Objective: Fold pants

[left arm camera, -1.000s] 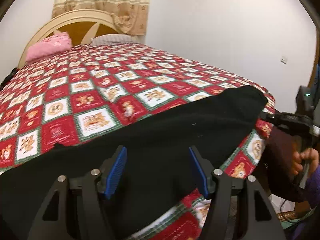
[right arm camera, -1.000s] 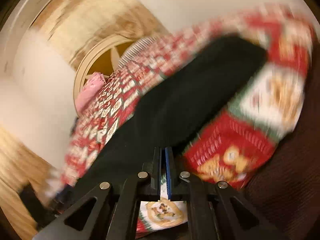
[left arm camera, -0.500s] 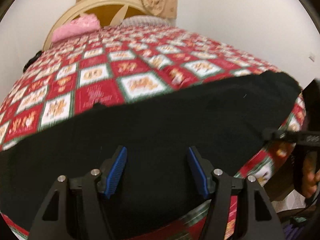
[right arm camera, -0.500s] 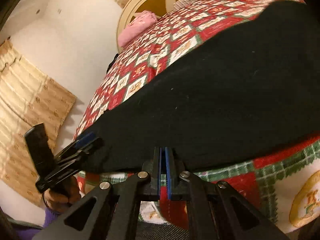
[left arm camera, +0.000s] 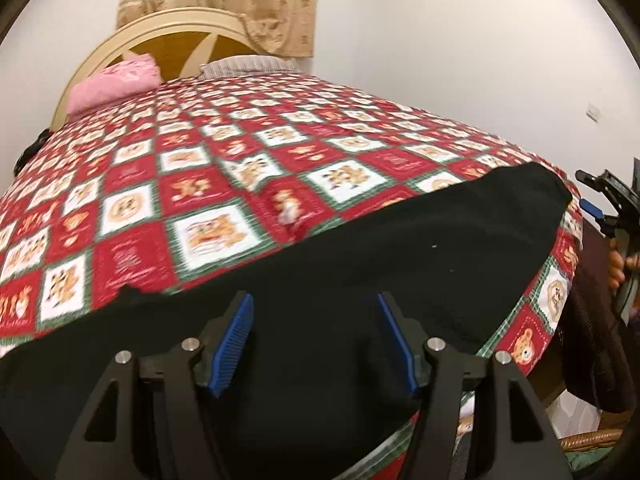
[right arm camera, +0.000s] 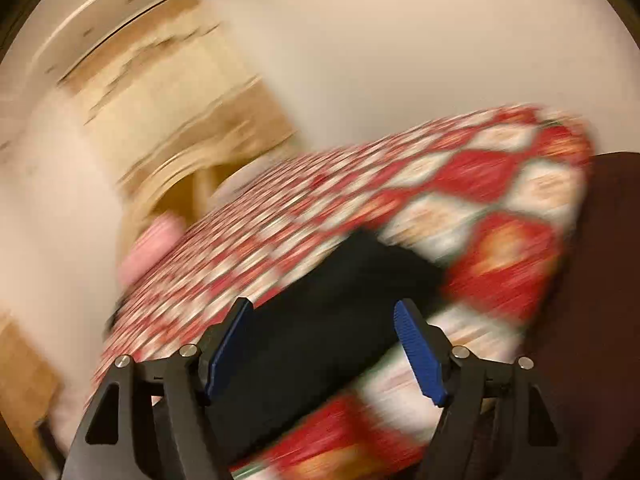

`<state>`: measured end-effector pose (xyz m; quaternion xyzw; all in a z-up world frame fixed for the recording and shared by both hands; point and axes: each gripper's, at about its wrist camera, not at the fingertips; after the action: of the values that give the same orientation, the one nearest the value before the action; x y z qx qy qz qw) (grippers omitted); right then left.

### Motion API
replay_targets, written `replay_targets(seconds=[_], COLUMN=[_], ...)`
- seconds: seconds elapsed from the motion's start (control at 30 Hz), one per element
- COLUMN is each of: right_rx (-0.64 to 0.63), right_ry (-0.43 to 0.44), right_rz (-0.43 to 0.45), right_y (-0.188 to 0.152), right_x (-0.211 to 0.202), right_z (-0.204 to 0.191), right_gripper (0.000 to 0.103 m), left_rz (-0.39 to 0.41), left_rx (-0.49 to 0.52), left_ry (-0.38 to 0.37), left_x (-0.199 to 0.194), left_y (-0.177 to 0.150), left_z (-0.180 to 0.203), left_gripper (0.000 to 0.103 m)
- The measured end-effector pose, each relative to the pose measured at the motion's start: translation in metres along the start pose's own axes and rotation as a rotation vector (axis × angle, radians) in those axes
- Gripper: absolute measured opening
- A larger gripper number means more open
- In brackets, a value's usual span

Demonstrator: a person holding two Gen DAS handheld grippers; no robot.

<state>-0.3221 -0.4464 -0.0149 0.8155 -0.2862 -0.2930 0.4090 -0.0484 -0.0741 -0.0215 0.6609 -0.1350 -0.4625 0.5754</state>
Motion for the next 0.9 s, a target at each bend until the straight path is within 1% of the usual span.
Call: replay_targets(seconds=[0.07,0.17,0.2,0.23,0.33,0.37,0.4,0.43,0.47,0.5,0.53,0.7,0.73,0.8,0.9], right_rx=[0.011,-0.031,-0.039,-0.073,-0.18,-0.2,-0.226,-0.275,-0.301,-0.301,-0.296,-0.286,-0.29,-0.305,-0.333], right_ry=[-0.015,-0.016,-0.01,-0.011,-0.041,-0.046,-0.059,-0.071,-0.063,-0.041,-0.034,0.039,0.036,0.01,-0.041], right_rz=[-0.004,-0.033,-0.033,-0.013,-0.029,-0.04,-0.048,-0.071,-0.093,-0.108,-0.111,-0.026,-0.025,-0.051,-0.101], right_y=[-0.001,-0.009,-0.01,-0.01,-0.012,-0.012,-0.011,-0.012,-0.011,-0.008,-0.005,0.025,0.025,0.02,0.001], right_x=[0.011,0.034,0.036,0.036,0.046,0.051,0.056,0.061,0.067,0.07,0.072,0.062,0.064,0.068,0.08], right_z=[0.014,0.015,0.018,0.016,0.004,0.003,0.0,-0.007,-0.012,-0.014,-0.016,-0.022,-0.024,-0.021,-0.01], right_gripper=[0.074,0.074,0.074,0.074,0.074,0.072,0.067,0.045,0.024,0.018,0.016,0.015,0.015,0.015,0.015], left_rz=[-0.007,-0.038,-0.046,-0.055,-0.073,-0.078,-0.083,-0.089,-0.094,-0.099,-0.101,-0.1,-0.101,-0.099,-0.101], left_rx=[-0.002,-0.028,-0.03,-0.029,-0.035,-0.039,-0.046,-0.055,-0.061,-0.067,-0.067,-0.052,-0.051,-0.049,-0.041], left_ry=[-0.01,-0.026,-0.024,-0.023,-0.02,-0.018,-0.015,-0.012,-0.01,-0.008,-0.006,0.003,0.005,0.011,0.02], left_x=[0.004,0.011,0.013,0.014,0.016,0.018,0.019,0.02,0.022,0.022,0.023,0.021,0.021,0.022,0.024], left_y=[-0.001,-0.004,-0.006,-0.007,-0.012,-0.013,-0.014,-0.016,-0.016,-0.018,-0.018,-0.021,-0.022,-0.023,-0.022], left_z=[0.006,0.01,0.012,0.013,0.015,0.015,0.015,0.015,0.015,0.015,0.016,0.019,0.019,0.02,0.021], left_gripper=[0.065,0.065,0.065,0.065,0.065,0.065,0.065,0.065,0.065,0.065,0.065,0.065,0.066,0.068,0.069])
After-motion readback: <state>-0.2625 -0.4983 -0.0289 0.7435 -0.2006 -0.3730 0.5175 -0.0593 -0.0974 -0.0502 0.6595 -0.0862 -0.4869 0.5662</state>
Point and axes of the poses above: each gripper's, at about its wrist camera, not at the fingertips, and x roughly the way its jaws point, z to its right, y to its top, and after that the axes turned 15 degrees about z, right-handed
